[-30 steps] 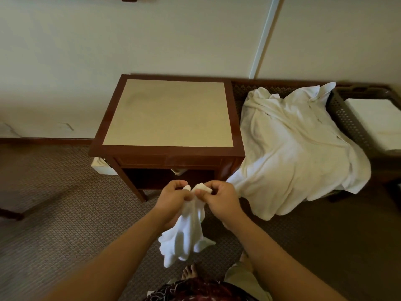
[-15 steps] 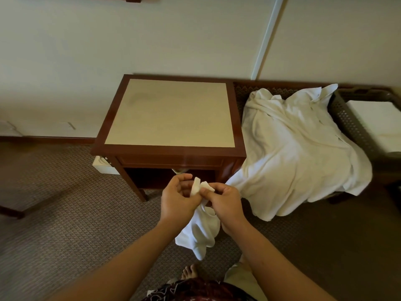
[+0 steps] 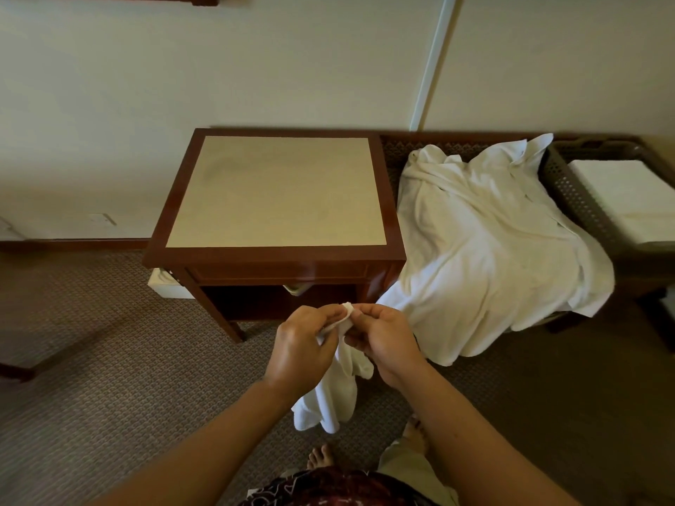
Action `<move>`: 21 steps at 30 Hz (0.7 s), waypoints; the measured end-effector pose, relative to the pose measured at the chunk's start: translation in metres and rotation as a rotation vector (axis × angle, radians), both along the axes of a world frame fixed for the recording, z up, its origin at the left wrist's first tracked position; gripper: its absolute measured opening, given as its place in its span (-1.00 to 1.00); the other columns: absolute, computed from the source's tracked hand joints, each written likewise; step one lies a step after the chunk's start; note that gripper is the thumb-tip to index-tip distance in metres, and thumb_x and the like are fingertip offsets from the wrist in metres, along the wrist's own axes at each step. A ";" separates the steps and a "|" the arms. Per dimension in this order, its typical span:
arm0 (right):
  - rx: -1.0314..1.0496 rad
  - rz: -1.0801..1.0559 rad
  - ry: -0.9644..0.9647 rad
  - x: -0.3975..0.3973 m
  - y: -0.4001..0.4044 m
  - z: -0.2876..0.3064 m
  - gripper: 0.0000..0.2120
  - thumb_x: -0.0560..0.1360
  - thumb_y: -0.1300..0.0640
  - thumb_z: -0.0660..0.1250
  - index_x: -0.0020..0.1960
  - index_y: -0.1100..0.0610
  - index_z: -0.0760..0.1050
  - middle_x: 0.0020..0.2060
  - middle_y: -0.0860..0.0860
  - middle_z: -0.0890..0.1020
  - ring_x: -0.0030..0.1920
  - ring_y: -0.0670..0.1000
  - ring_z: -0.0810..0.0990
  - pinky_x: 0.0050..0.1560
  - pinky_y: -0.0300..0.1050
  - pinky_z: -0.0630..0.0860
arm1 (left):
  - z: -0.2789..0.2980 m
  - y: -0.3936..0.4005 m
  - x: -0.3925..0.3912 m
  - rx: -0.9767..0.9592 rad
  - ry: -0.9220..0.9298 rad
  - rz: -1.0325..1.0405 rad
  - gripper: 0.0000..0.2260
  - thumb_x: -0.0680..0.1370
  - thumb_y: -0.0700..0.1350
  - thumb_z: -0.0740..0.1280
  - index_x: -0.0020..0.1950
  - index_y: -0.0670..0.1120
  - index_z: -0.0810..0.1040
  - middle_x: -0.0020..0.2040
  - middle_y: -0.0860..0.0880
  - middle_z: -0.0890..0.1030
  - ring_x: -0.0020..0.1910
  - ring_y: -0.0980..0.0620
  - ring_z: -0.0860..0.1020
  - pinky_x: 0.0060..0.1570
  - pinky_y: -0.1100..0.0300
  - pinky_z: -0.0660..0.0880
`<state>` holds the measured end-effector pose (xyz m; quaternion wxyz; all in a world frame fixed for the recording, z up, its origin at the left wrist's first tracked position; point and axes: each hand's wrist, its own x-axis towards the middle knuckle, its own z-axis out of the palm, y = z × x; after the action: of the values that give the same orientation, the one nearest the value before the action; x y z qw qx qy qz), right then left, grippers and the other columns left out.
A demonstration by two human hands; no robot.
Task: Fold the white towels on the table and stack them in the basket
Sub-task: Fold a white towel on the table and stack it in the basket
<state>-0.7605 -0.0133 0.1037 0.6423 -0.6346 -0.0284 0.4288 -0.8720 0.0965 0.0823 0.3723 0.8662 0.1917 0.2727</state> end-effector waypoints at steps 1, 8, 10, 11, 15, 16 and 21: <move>0.002 0.016 0.011 0.001 0.000 0.001 -0.80 0.66 0.19 0.29 0.06 0.22 0.68 0.01 0.30 0.70 -0.05 0.10 0.67 0.02 -0.05 0.62 | 0.000 0.000 -0.001 0.037 -0.011 -0.013 -0.66 0.49 -0.29 0.53 0.23 -0.05 0.69 -0.06 0.06 0.65 -0.08 0.17 0.63 -0.06 0.38 0.56; -0.031 0.048 0.000 0.003 0.004 0.005 -0.80 0.65 0.12 0.33 0.05 0.22 0.66 0.02 0.29 0.70 -0.05 0.09 0.66 -0.06 -0.07 0.56 | 0.000 0.002 0.001 0.151 -0.094 -0.001 -0.70 0.49 -0.29 0.55 0.20 -0.09 0.71 -0.15 0.04 0.60 -0.19 0.16 0.56 -0.15 0.40 0.51; 0.008 0.058 0.028 0.005 0.003 0.007 -0.78 0.65 0.10 0.32 0.02 0.21 0.68 -0.02 0.27 0.71 -0.06 0.09 0.65 -0.06 -0.07 0.53 | 0.000 0.007 0.002 0.224 -0.109 -0.060 -0.73 0.53 -0.28 0.51 0.22 -0.13 0.69 -0.14 0.01 0.60 -0.18 0.14 0.55 -0.16 0.30 0.53; 0.029 0.069 0.021 0.006 0.002 0.009 -0.78 0.64 0.08 0.34 0.01 0.19 0.69 -0.05 0.24 0.72 -0.08 0.07 0.65 -0.07 -0.08 0.53 | 0.000 0.009 0.001 0.250 -0.113 -0.098 -0.75 0.55 -0.25 0.47 0.23 -0.14 0.68 -0.13 0.01 0.61 -0.15 0.12 0.56 -0.15 0.27 0.54; 0.063 0.066 -0.128 0.009 -0.002 0.011 -0.90 0.56 0.18 0.44 0.04 0.17 0.67 -0.14 0.12 0.74 -0.15 -0.02 0.68 -0.13 -0.19 0.58 | 0.009 0.013 -0.008 -0.028 -0.017 -0.212 -0.62 0.53 -0.29 0.38 0.33 -0.05 0.62 0.06 0.09 0.69 0.08 0.16 0.63 0.05 0.28 0.57; 0.066 0.067 -0.166 0.010 -0.003 0.009 -0.91 0.56 0.22 0.44 0.05 0.19 0.66 -0.15 0.12 0.74 -0.15 -0.01 0.69 -0.14 -0.20 0.59 | 0.014 0.012 -0.009 -0.271 0.004 -0.199 -0.59 0.53 -0.36 0.33 0.32 -0.04 0.61 0.10 0.08 0.71 0.12 0.13 0.66 0.10 0.25 0.58; -0.009 0.239 -0.521 0.019 -0.006 0.013 -0.88 0.60 0.27 0.38 -0.02 0.08 0.63 -0.24 -0.12 0.68 -0.19 -0.16 0.61 -0.15 -0.27 0.53 | 0.020 0.001 0.000 -0.800 -0.116 0.074 -0.67 0.53 -0.51 0.25 0.13 -0.15 0.55 -0.04 -0.09 0.74 -0.06 -0.09 0.71 0.02 0.02 0.65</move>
<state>-0.7412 -0.0188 0.1168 0.5556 -0.7183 -0.2652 0.3242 -0.8722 0.0971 0.1019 0.6799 0.6288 0.2926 0.2382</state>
